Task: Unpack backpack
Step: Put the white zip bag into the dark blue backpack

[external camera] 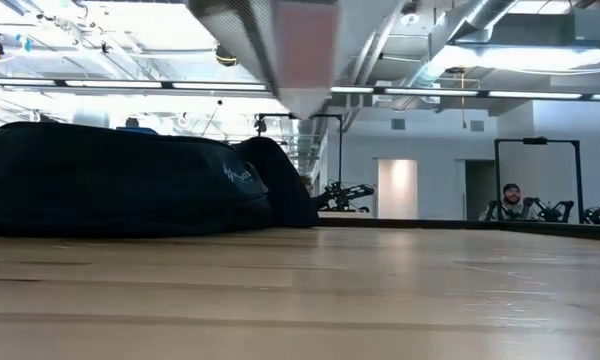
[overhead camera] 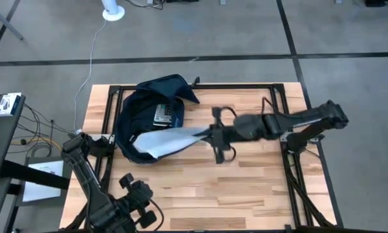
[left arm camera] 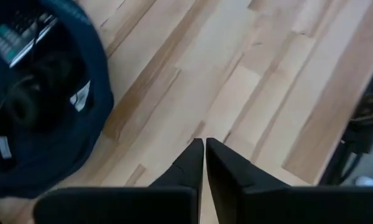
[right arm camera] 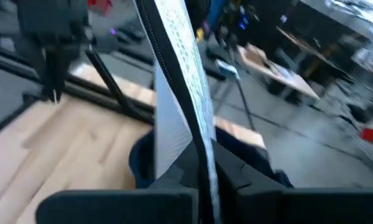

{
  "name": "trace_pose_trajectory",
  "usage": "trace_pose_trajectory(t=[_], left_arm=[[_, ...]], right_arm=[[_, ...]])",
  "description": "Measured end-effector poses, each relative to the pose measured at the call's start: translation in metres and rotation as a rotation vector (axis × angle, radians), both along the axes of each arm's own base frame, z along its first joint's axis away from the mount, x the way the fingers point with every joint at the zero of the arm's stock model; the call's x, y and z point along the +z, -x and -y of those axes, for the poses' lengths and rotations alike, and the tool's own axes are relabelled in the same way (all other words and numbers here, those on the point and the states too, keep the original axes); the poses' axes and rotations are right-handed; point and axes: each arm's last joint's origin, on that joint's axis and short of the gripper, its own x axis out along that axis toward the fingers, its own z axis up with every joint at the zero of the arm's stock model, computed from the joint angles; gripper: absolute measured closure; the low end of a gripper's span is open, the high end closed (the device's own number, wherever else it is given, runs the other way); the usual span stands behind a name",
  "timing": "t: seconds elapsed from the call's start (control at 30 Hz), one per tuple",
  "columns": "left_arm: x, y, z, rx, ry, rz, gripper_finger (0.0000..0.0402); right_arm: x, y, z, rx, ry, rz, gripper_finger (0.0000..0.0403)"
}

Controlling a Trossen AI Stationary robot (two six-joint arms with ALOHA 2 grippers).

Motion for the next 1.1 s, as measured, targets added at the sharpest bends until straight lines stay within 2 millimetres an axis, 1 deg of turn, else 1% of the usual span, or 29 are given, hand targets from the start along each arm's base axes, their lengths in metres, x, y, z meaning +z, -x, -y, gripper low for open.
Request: trace_pose_trajectory(t=[0.07,0.17,0.27,0.4,0.5,0.67,0.73,0.8,0.83,0.9,0.97,1.03,1.1], left_arm=[[-0.007,0.002,0.000,0.030,-0.002,0.001,0.0395],[-0.013,0.002,-0.001,0.056,-0.007,0.001,0.0399],[-0.014,0.002,-0.001,0.070,-0.003,0.005,0.0401],[-0.014,0.002,0.000,0.069,0.001,0.007,0.0401],[-0.014,0.002,0.000,0.070,0.002,0.007,0.0401],[-0.014,0.002,0.000,0.071,0.002,0.008,0.0401],[-0.015,0.002,0.000,0.076,0.006,0.011,0.0401],[-0.015,0.002,0.000,0.080,0.010,0.014,0.0401],[-0.015,0.001,0.000,0.082,0.015,0.016,0.0401],[-0.015,0.001,0.001,0.084,0.020,0.017,0.0401],[-0.015,0.001,0.001,0.082,0.019,0.017,0.0401],[-0.015,0.001,0.000,0.068,0.010,0.009,0.0401],[-0.015,0.002,0.000,0.052,-0.003,-0.002,0.0402]], right_arm=[[0.001,-0.014,0.016,0.039,-0.013,0.078,0.0403],[-0.007,-0.037,0.040,0.113,-0.035,0.159,0.0403],[-0.024,-0.062,0.063,0.167,-0.039,0.206,0.0403],[-0.053,-0.097,0.093,0.138,0.027,0.187,0.0403],[-0.061,-0.126,0.113,0.124,0.038,0.193,0.0403],[-0.061,-0.175,0.145,0.132,0.101,0.258,0.0403],[-0.067,-0.192,0.159,0.120,0.118,0.251,0.0403],[-0.086,-0.209,0.172,0.108,0.102,0.171,0.0403],[-0.100,-0.215,0.177,0.104,0.083,0.102,0.0403],[-0.138,-0.225,0.188,0.097,0.048,-0.050,0.0403],[-0.171,-0.228,0.191,0.108,0.033,-0.188,0.0403],[-0.189,-0.228,0.187,0.115,0.011,-0.278,0.0403],[-0.194,-0.227,0.182,0.117,0.002,-0.338,0.0403]])
